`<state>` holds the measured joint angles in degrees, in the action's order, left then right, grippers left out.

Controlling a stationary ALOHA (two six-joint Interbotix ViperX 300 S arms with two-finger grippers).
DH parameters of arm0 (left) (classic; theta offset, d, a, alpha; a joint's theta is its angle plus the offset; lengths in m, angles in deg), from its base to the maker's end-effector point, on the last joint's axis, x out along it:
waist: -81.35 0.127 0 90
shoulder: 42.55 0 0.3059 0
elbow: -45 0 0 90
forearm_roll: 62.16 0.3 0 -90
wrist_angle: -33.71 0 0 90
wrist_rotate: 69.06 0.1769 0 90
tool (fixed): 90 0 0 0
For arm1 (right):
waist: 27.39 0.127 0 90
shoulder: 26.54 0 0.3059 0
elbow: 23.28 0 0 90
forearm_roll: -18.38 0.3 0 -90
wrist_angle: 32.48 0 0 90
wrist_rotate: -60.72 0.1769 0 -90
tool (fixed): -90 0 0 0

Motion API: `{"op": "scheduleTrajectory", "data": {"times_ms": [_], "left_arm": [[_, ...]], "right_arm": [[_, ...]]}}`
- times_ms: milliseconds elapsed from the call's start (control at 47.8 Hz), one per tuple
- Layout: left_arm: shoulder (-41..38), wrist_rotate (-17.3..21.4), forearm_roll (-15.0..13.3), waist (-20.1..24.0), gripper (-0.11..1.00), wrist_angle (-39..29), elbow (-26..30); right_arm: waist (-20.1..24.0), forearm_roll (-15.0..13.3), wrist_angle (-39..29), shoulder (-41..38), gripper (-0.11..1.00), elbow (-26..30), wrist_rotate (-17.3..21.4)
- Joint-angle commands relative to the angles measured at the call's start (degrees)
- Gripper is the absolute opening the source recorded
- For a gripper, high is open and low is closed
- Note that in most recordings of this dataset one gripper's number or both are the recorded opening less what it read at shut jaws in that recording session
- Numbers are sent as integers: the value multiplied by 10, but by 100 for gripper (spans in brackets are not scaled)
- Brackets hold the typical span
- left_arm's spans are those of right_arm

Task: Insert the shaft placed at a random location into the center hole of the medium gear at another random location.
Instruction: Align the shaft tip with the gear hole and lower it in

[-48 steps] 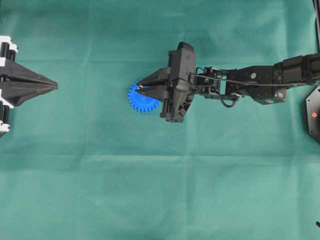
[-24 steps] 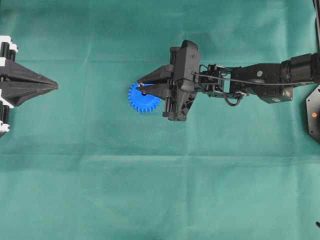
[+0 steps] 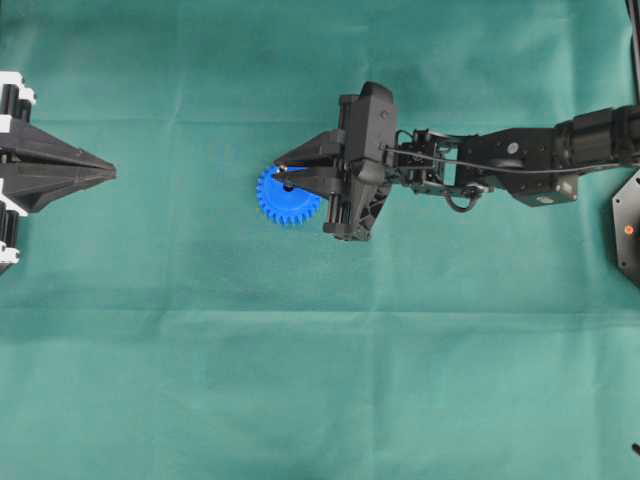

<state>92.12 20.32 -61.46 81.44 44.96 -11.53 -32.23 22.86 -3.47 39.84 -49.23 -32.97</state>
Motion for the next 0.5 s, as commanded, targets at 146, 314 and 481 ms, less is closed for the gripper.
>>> {"op": "scheduleTrajectory", "data": {"times_ms": [146, 314, 481], "left_arm": [[-2, 1, 1, 1, 0, 4, 16], [-2, 0, 1, 1, 0, 4, 16], [-2, 0, 1, 1, 0, 4, 16]], "right_arm": [[0, 2, 13, -6, 14, 14, -3], [0, 11, 22, -18, 14, 12, -3], [3, 13, 30, -19, 14, 10, -3]]}}
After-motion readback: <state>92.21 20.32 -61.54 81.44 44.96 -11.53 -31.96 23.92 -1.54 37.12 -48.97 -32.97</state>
